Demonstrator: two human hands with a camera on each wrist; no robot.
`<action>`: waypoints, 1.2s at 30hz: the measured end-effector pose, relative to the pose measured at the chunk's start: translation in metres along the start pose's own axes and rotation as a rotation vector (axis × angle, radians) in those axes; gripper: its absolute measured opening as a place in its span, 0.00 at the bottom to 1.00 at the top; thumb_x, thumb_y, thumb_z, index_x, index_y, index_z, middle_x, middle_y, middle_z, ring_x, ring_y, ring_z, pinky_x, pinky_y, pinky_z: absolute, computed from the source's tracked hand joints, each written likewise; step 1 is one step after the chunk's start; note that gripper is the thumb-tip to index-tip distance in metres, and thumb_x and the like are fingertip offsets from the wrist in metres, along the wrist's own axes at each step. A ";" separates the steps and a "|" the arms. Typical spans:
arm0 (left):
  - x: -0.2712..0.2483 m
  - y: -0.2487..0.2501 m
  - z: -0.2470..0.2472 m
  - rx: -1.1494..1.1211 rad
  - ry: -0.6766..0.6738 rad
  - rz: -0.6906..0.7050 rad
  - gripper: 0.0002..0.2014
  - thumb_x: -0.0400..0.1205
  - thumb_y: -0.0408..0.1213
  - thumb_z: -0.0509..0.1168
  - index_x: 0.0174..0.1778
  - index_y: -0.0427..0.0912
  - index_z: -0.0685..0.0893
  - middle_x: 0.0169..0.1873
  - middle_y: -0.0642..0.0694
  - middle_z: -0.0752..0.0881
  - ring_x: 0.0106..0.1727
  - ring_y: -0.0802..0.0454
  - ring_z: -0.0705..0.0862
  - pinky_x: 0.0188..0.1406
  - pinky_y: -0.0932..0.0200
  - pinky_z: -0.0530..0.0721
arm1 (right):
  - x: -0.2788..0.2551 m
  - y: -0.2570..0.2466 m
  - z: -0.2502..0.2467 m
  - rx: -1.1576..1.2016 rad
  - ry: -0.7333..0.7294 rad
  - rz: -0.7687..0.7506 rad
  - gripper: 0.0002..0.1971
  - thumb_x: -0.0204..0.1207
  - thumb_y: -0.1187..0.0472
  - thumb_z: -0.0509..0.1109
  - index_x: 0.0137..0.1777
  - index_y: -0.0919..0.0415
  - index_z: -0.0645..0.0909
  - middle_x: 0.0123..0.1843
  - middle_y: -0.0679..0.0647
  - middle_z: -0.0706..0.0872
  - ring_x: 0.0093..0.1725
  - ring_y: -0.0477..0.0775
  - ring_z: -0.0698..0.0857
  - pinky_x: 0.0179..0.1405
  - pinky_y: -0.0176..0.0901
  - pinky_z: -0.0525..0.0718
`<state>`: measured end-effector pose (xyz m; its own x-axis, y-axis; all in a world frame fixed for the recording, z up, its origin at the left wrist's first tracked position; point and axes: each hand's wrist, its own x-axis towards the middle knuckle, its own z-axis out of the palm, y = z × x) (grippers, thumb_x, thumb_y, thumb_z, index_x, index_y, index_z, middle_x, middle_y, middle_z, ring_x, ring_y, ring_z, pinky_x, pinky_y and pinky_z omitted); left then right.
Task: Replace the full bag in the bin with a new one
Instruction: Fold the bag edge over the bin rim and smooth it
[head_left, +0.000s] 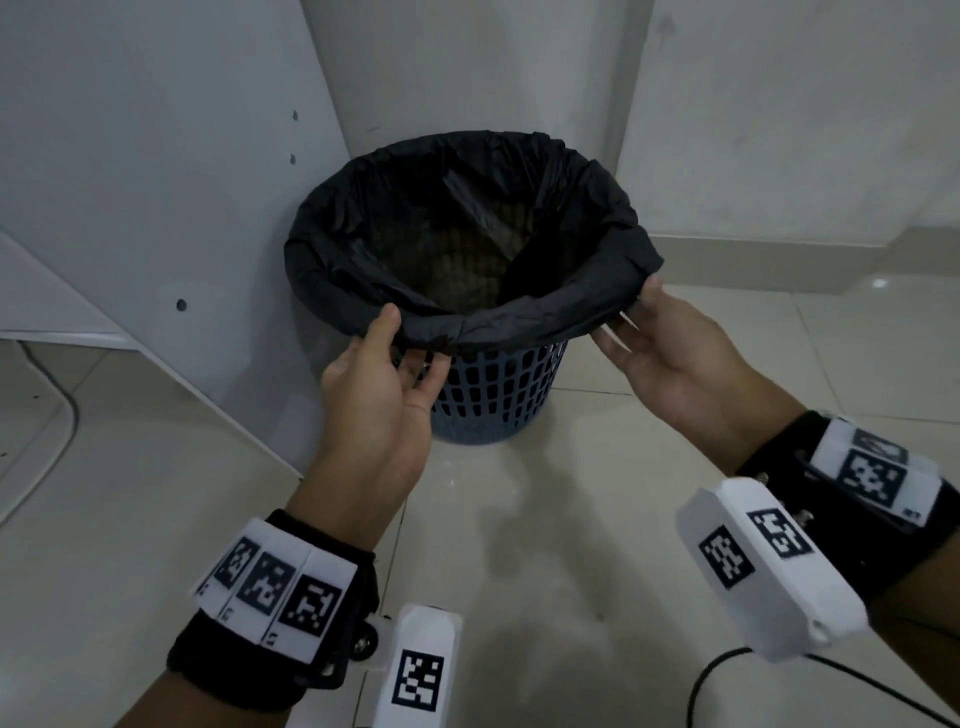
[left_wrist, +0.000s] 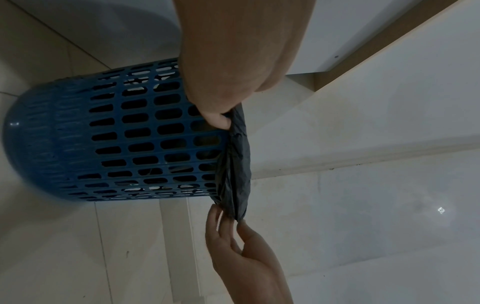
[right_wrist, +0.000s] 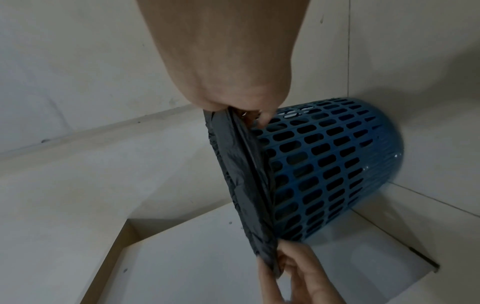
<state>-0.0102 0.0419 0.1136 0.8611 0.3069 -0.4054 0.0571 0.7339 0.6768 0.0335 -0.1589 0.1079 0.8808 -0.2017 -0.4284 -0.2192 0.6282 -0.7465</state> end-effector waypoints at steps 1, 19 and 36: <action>0.000 0.000 0.000 0.004 0.003 -0.002 0.16 0.85 0.33 0.70 0.68 0.33 0.82 0.57 0.38 0.88 0.56 0.45 0.88 0.45 0.52 0.92 | -0.005 0.000 0.000 -0.036 0.037 0.032 0.19 0.87 0.52 0.64 0.72 0.61 0.78 0.64 0.54 0.85 0.58 0.54 0.86 0.47 0.49 0.90; 0.001 0.000 0.001 -0.007 -0.005 -0.004 0.13 0.85 0.32 0.69 0.64 0.33 0.82 0.54 0.39 0.88 0.56 0.44 0.88 0.48 0.48 0.92 | -0.026 0.016 0.009 0.175 -0.238 0.171 0.15 0.89 0.69 0.53 0.69 0.70 0.77 0.56 0.62 0.92 0.57 0.57 0.91 0.59 0.52 0.89; -0.018 -0.038 -0.012 -0.022 -0.023 -0.155 0.21 0.87 0.48 0.64 0.74 0.42 0.81 0.52 0.49 0.89 0.44 0.57 0.91 0.45 0.61 0.90 | -0.027 0.023 0.018 0.105 -0.254 0.069 0.16 0.85 0.62 0.67 0.68 0.70 0.80 0.60 0.63 0.90 0.60 0.56 0.90 0.60 0.48 0.88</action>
<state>-0.0339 0.0156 0.0878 0.8539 0.1754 -0.4899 0.1791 0.7849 0.5932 0.0117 -0.1258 0.1116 0.9453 0.0307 -0.3247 -0.2490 0.7110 -0.6576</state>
